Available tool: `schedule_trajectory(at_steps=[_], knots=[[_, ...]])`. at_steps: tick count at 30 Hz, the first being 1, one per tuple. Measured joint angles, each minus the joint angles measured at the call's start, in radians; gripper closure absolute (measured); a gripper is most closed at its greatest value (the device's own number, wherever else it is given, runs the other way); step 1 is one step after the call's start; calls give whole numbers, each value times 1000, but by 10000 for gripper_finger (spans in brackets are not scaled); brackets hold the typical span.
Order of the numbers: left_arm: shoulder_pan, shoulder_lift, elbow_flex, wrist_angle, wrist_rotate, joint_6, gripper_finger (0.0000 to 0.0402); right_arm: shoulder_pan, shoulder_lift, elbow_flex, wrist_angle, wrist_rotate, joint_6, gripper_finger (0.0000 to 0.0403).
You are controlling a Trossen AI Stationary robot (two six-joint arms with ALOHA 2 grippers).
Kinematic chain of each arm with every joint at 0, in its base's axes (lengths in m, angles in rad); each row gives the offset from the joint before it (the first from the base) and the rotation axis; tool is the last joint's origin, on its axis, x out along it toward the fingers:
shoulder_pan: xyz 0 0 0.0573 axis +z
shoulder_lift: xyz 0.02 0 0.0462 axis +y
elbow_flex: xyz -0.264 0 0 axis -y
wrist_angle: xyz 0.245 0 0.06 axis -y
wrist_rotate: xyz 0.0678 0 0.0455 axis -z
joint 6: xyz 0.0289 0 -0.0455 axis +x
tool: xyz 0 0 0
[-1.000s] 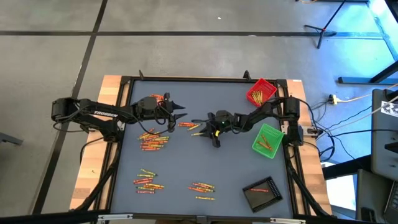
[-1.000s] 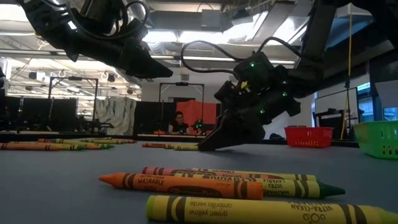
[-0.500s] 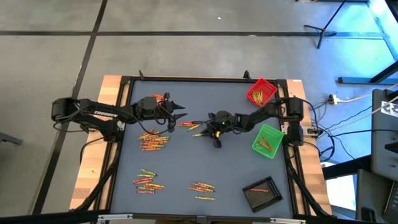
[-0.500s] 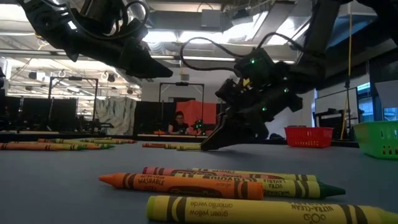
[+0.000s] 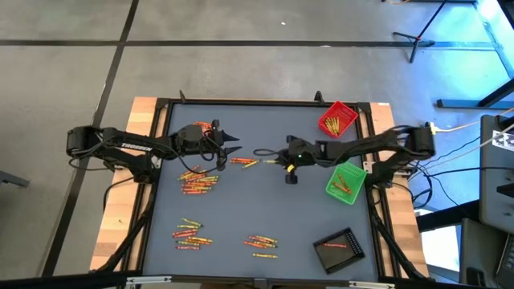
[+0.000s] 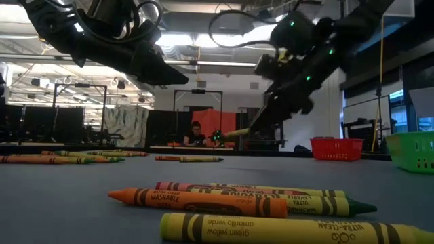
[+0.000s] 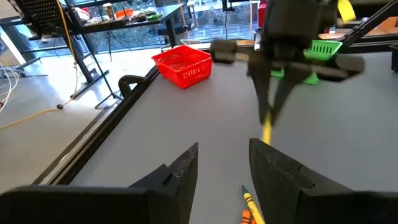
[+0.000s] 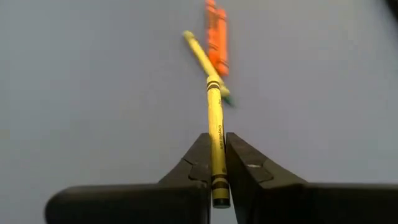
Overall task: Sort crayons
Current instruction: Put the green crayon into the red bin
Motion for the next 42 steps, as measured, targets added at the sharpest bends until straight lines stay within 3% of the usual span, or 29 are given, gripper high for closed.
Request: schedule_trajectory(at_steps=[10,17,24,31,42], knots=[[0,0,0,0,0,0,274,-29,-260,0,-325,275,52,373],[0,0,0,1,0,0,274,-160,-356,1,-514,411,91,373],[0,0,0,1,0,0,274,-323,-369,1,-644,535,238,372],[0,0,0,1,0,0,274,-480,-369,1,-722,540,355,372],[0,0,0,1,-1,0,274,-637,-290,0,-693,469,362,372]])
